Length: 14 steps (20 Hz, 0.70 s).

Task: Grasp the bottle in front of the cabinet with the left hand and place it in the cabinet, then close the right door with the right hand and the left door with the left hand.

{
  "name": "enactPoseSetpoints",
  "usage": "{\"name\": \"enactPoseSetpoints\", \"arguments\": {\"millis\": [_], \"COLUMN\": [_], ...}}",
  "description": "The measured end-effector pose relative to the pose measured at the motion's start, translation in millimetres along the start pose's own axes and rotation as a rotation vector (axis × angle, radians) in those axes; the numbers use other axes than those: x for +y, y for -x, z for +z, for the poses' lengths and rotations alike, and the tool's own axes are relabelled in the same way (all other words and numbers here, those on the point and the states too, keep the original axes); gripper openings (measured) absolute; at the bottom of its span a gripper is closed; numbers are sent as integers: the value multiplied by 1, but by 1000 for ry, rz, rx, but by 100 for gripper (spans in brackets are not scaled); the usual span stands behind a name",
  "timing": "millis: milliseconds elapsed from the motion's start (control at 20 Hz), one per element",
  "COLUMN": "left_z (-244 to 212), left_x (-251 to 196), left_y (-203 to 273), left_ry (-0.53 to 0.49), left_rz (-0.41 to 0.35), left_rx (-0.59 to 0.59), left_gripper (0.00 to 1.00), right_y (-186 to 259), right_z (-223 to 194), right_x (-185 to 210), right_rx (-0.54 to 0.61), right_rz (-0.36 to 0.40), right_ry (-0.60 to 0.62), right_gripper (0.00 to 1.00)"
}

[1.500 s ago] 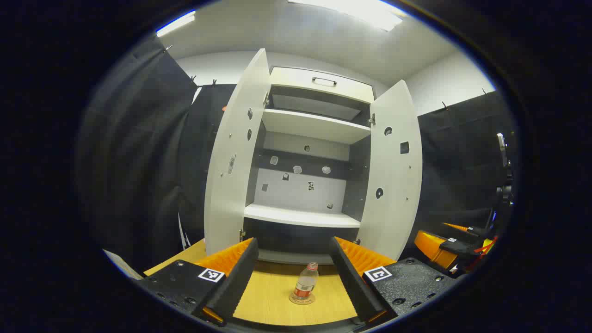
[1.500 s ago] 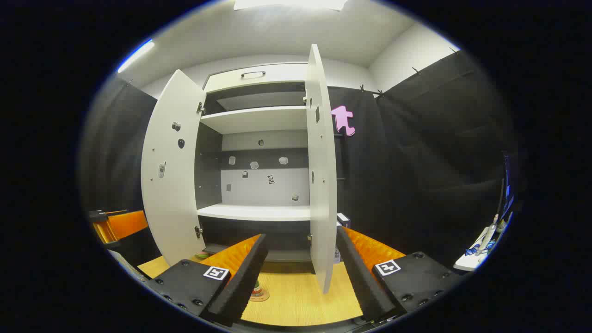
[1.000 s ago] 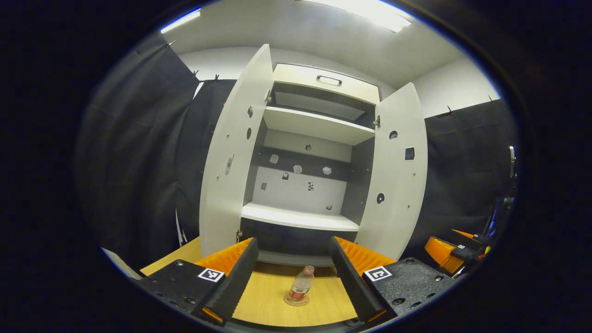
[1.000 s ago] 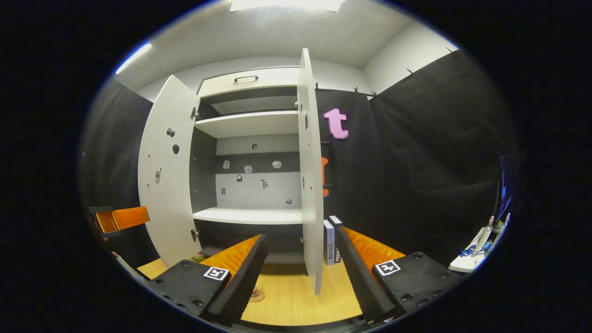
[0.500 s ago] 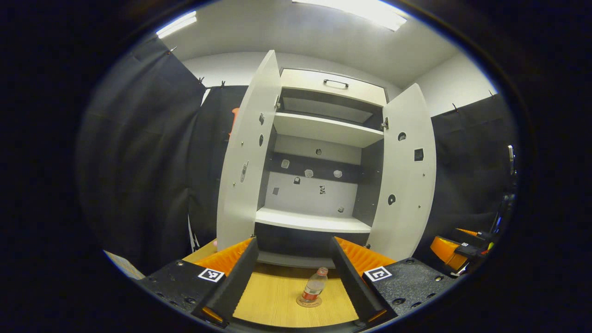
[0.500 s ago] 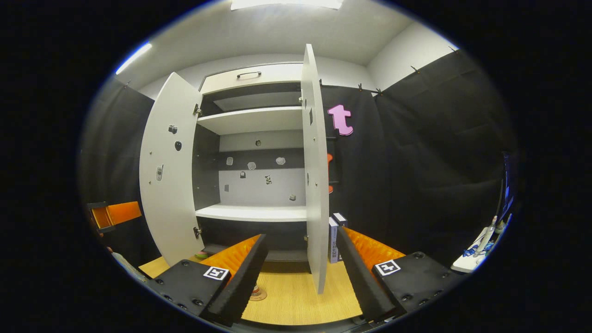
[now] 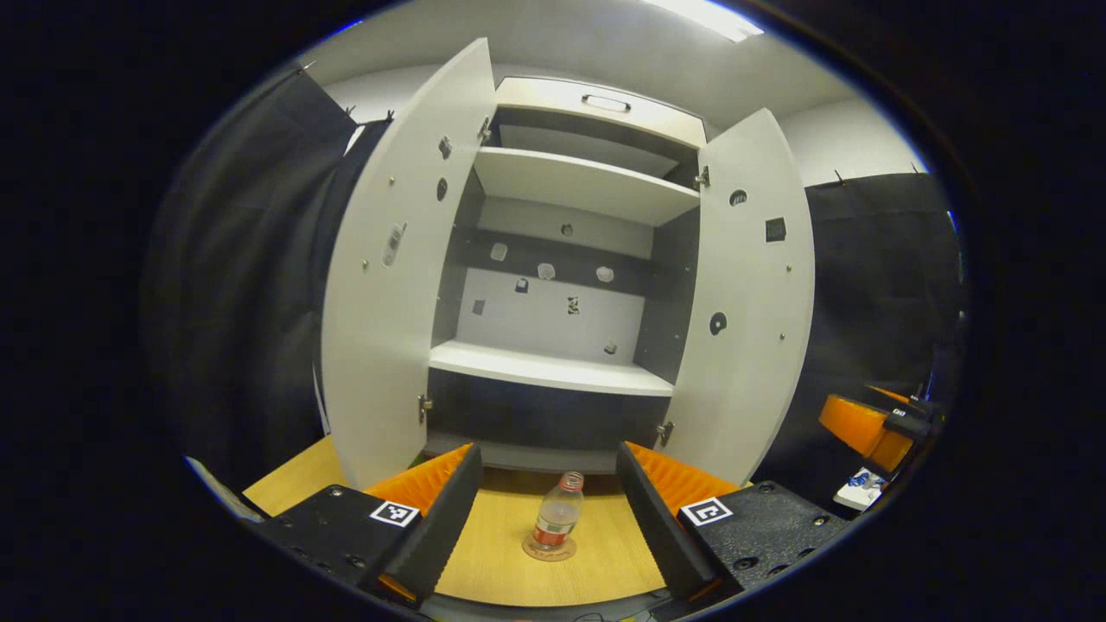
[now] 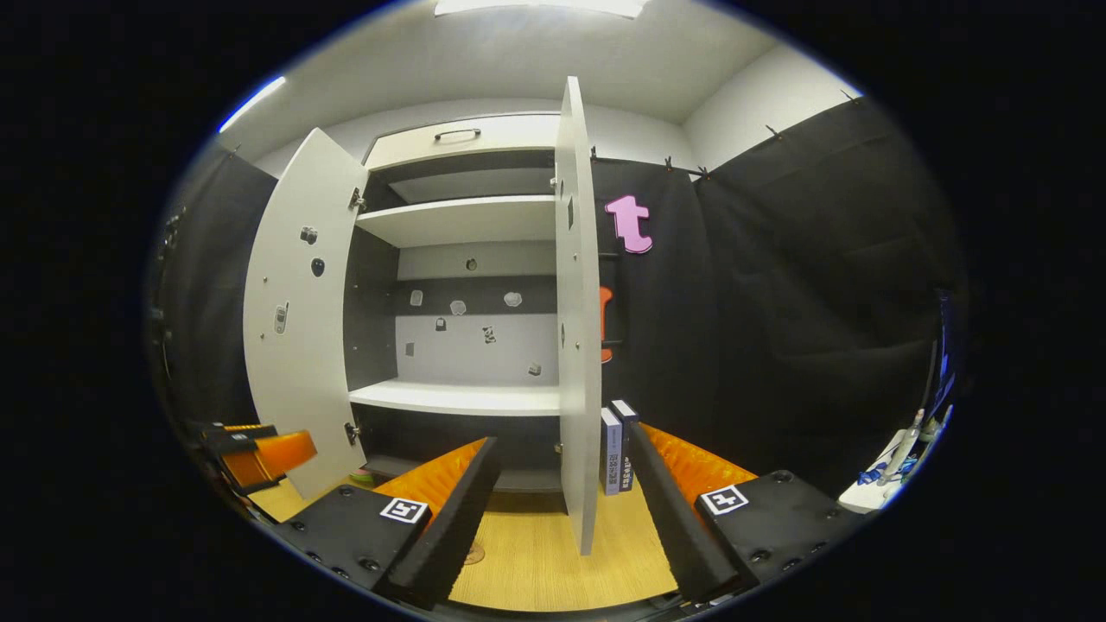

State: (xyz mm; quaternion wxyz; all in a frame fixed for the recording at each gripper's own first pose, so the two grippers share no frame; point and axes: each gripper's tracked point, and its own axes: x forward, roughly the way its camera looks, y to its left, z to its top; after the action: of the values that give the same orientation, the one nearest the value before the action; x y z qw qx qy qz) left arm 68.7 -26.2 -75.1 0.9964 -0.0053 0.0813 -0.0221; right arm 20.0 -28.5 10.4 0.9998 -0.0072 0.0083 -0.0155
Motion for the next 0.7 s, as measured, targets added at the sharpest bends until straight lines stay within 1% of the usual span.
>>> {"name": "enactPoseSetpoints", "arguments": {"millis": [100,200,400,500,600,700], "left_z": [-30,-59,-117,-145,-174,-197], "left_x": [-12,-19,-31,-31,-29,-22], "left_y": [-20,-39,-71,-87,-99,-109], "left_ry": [-22,-48,-44,-21,6,3], "left_rz": [-29,-39,-66,-59,-34,-6], "left_rx": [56,107,221,278,336,374], "left_gripper": [95,95,95,95,95,96], "right_y": [-4,-9,-16,-18,-22,-25], "right_z": [0,0,-3,-4,-4,-5], "right_x": [-5,-10,-22,-28,-35,-45], "right_rx": [4,9,26,29,37,45], "right_rz": [-4,-7,-23,-25,-27,-36], "right_ry": [1,6,33,37,51,68], "right_gripper": [98,98,98,98,98,99]}}
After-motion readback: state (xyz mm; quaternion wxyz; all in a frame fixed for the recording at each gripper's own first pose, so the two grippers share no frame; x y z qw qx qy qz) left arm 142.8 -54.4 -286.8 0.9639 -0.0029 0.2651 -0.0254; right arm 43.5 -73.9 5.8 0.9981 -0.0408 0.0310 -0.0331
